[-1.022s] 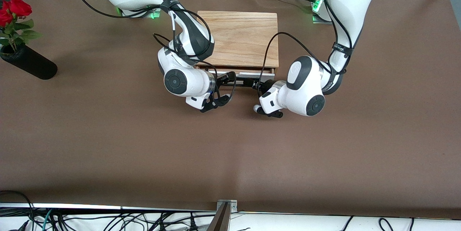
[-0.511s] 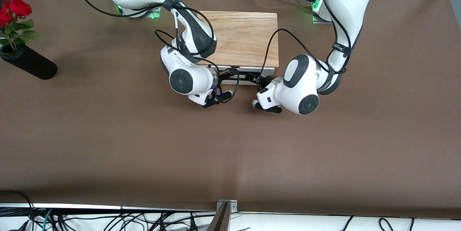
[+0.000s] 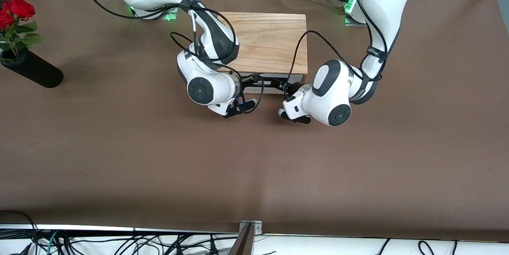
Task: Close drawer with both arms simultaneously
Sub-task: 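Push the drawer into the wooden box with both grippers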
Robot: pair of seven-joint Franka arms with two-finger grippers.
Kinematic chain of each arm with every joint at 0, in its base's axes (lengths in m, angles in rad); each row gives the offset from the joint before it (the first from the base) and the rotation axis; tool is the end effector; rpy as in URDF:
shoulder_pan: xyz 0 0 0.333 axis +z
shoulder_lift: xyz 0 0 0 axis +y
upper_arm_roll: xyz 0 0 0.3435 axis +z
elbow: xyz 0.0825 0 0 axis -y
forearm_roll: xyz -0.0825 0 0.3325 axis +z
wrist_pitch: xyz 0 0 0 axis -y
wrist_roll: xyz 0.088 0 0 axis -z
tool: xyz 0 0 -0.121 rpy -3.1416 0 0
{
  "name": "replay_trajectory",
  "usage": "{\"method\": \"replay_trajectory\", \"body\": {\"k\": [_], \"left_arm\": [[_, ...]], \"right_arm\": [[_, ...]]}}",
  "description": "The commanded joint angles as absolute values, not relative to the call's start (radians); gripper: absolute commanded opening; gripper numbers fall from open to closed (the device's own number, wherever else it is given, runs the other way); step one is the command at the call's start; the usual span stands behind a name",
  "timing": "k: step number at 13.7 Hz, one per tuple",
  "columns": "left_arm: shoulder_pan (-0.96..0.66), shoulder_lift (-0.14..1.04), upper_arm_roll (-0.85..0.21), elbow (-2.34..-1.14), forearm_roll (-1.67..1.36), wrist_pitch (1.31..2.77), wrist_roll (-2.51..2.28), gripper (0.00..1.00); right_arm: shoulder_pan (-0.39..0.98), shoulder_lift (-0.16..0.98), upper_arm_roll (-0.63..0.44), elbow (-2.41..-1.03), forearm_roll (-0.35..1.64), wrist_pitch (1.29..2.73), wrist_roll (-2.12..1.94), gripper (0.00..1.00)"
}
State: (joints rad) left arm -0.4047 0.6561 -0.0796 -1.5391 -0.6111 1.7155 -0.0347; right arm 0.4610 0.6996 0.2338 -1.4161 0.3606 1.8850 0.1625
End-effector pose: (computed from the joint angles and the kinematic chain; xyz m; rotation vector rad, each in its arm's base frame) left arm 0.5307 -0.3389 0.2991 2.5273 -0.2551 -0.8129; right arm 0.5192 0.4288 0.3217 -2.6968 -0.4673 0.5538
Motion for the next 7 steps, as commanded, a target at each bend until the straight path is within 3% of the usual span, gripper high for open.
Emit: {"method": "replay_trajectory", "body": {"k": [1,7], "left_arm": [[-0.387,0.595,-0.069,-1.543,-0.578,1.652,-0.054,1.00],[-0.287,0.471,-0.060,-1.505,-0.467,1.557,-0.054,1.00]], "right_arm": [[0.472,0.701,0.233,-1.425,0.364,1.838,0.164,1.00],[0.462,0.690,0.226,-1.319,0.356,1.833,0.166,1.00]]}}
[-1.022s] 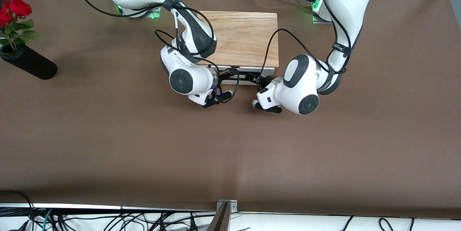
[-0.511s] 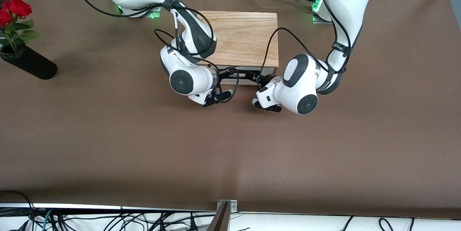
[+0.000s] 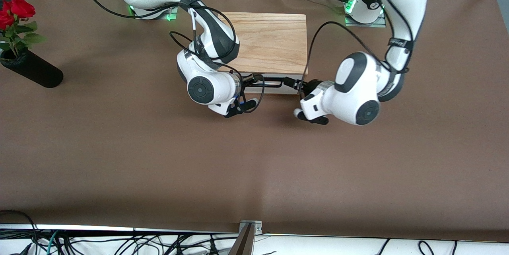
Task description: Close drawer with both arms simultaneously
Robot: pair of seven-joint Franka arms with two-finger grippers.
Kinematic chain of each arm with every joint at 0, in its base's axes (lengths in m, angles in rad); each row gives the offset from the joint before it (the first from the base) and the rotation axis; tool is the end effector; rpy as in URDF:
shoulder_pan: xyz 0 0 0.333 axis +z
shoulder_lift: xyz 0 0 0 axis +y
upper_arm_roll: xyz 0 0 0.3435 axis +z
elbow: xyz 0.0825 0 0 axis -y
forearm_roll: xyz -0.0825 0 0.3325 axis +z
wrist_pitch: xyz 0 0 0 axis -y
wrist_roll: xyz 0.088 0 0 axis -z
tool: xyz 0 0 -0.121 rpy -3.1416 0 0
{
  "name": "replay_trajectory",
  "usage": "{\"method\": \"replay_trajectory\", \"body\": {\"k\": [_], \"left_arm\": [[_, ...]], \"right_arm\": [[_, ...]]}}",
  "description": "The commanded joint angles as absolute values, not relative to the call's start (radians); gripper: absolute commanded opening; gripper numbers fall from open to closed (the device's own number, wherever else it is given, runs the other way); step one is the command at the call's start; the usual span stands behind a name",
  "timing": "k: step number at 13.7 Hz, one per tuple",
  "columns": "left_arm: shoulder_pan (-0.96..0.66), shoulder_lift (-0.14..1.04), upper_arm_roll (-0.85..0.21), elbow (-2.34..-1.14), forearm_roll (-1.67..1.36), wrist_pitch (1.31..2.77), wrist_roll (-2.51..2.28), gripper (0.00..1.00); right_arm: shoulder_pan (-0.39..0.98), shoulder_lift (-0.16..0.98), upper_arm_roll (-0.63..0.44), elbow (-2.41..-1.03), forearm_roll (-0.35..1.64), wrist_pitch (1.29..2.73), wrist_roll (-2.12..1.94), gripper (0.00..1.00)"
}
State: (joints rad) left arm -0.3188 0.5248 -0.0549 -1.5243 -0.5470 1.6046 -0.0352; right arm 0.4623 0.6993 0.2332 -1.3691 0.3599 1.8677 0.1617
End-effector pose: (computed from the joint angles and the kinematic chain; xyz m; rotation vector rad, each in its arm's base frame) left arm 0.5498 -0.2753 0.3794 2.5734 -0.2472 -0.7257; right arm 0.5265 0.4326 0.3394 -2.6863 -0.4804 0.5145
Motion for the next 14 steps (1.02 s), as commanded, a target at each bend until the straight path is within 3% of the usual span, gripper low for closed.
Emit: {"method": "replay_trajectory", "body": {"k": [1,6,8,10,14], "left_arm": [[-0.278,0.453,-0.060,-1.487,-0.403,1.536,-0.054,1.00],[-0.265,0.353,-0.069,-1.421,-0.064,1.434,-0.055,1.00],[-0.140,0.292,-0.145,-1.398,-0.018,1.427,-0.049,1.00],[-0.036,0.256,-0.207,-1.396,-0.021,1.408,-0.044,1.00],[-0.040,0.225,-0.209,-1.396,-0.006,1.396,-0.055,1.00]], "right_arm": [[0.459,0.689,0.221,-1.301,0.354,1.833,0.166,1.00],[0.445,0.626,0.143,-1.236,0.217,1.838,0.158,1.00],[0.443,0.611,0.088,-1.235,0.154,1.839,0.156,1.00],[0.443,0.585,0.016,-1.235,0.138,1.835,0.156,1.00],[0.440,0.545,-0.173,-1.215,0.140,1.786,0.156,1.00]]}}
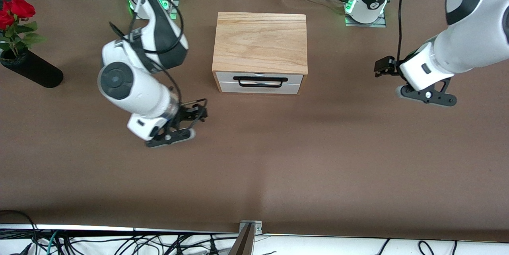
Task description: Close drawer with both arms simultaneously
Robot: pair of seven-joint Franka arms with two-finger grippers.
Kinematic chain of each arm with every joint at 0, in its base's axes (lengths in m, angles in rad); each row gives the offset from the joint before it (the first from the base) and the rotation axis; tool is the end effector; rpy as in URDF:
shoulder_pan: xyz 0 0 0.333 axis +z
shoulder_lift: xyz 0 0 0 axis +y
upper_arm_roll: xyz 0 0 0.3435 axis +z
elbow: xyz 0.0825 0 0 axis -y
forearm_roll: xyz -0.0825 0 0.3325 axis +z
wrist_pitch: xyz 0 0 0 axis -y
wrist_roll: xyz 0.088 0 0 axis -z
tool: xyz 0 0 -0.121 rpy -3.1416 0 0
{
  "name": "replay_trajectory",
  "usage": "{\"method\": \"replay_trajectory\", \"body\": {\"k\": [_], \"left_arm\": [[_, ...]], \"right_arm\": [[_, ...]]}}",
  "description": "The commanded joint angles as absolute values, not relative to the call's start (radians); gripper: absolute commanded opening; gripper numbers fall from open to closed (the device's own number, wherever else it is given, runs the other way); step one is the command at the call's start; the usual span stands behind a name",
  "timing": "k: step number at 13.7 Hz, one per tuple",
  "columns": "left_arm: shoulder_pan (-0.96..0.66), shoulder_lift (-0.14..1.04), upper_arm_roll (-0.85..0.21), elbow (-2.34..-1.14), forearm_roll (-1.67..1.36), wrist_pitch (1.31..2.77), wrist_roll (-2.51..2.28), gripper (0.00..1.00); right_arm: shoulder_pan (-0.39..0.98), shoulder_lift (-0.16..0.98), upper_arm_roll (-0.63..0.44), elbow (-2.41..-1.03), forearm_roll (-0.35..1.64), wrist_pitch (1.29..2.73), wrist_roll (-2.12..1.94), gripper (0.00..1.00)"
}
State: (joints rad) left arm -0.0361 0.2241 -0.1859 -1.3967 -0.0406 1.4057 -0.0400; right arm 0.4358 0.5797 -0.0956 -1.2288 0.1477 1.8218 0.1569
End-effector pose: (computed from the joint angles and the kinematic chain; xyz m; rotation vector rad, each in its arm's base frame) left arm 0.5402 -0.1145 0.5805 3.0563 -0.2823 -0.3391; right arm 0.6390 0.2594 0.4588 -3.0392 -0.2493 0.0112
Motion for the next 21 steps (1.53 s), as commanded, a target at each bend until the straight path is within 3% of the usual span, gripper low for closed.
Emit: {"method": "replay_trajectory", "body": {"k": [1,4,8,11,14,17,19,21], "left_arm": [[-0.040,0.225,-0.210,-1.396,-0.005,1.393,-0.054,1.00],[-0.040,0.225,-0.209,-1.396,-0.005,1.393,-0.052,1.00],[-0.032,0.209,-0.203,-1.394,-0.014,1.394,-0.052,1.00],[-0.026,0.204,-0.198,-1.330,-0.008,1.390,-0.054,1.00],[-0.031,0.167,-0.152,-1.347,-0.006,1.402,-0.051,1.00],[-0.057,0.111,-0.094,-1.455,0.009,1.511,-0.054,1.00],[-0.057,0.046,-0.089,-1.560,0.015,1.592,-0.054,1.00],[-0.057,0.037,-0.089,-1.581,0.054,1.597,-0.054,1.00]], "right_arm": [[0.440,0.523,-0.217,-1.213,0.140,1.779,0.156,1.00],[0.439,0.506,-0.349,-1.213,0.147,1.772,0.150,1.00],[0.364,0.414,-0.356,-1.238,0.141,1.773,0.150,1.00],[0.275,0.325,-0.293,-1.301,0.135,1.779,0.156,1.00],[0.180,0.256,-0.195,-1.371,0.043,1.781,0.156,1.00],[0.036,0.198,-0.036,-1.425,-0.009,1.775,0.150,1.00],[0.018,0.158,-0.026,-1.488,-0.008,1.782,0.150,1.00],[0.020,0.144,-0.014,-1.509,-0.008,1.782,0.150,1.00]]}}
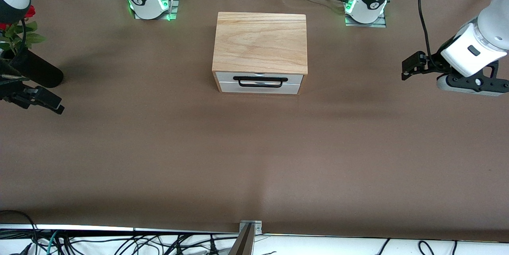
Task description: Close drawer with both arms simultaneously
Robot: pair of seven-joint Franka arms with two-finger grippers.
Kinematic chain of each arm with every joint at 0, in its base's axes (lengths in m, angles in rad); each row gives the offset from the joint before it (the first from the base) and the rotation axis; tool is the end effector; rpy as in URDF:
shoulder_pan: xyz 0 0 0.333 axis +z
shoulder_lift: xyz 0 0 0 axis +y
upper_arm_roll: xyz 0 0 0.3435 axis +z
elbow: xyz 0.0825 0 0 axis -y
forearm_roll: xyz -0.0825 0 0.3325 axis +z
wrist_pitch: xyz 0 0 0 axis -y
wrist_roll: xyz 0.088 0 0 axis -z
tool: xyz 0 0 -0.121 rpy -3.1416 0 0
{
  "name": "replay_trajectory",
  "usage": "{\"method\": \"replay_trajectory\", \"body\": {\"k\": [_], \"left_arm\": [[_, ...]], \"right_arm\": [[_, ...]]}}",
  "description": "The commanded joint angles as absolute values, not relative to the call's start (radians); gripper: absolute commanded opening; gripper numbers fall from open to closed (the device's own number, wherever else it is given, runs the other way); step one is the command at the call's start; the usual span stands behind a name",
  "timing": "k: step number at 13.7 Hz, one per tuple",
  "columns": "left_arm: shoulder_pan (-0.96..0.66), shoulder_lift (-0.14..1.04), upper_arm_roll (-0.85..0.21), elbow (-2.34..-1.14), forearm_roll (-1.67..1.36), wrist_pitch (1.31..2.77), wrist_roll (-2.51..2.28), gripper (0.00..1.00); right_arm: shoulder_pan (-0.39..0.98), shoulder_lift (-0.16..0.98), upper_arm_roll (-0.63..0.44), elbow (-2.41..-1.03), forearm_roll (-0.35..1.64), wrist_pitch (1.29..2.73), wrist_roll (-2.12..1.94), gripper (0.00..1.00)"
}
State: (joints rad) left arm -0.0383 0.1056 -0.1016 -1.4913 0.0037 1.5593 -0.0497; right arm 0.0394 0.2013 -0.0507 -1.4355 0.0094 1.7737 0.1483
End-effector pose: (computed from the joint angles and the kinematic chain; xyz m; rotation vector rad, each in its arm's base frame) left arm 0.5313 -0.0710 0.6157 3.1344 -0.1409 -0.0589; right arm 0.5904 -0.0024 0.6057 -3.1157 0.2484 -0.2143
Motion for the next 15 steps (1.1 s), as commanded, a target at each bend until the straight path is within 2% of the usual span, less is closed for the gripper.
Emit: {"method": "replay_trajectory", "body": {"k": [1,4,7,15], "left_arm": [[-0.057,0.032,-0.089,-1.594,0.057,1.601,-0.057,1.00],[-0.078,0.021,-0.089,-1.624,0.078,1.609,-0.106,1.00],[-0.081,0.031,-0.101,-1.580,0.078,1.568,-0.106,1.00],[-0.071,0.031,-0.101,-1.583,0.066,1.559,-0.087,1.00]], "right_arm": [[0.020,0.149,-0.012,-1.509,-0.008,1.782,0.149,1.00],[0.028,0.167,-0.011,-1.491,-0.008,1.769,0.127,1.00],[0.044,0.179,-0.009,-1.460,-0.009,1.752,0.126,1.00],[0.044,0.181,-0.011,-1.460,-0.029,1.750,0.044,1.00]]}}
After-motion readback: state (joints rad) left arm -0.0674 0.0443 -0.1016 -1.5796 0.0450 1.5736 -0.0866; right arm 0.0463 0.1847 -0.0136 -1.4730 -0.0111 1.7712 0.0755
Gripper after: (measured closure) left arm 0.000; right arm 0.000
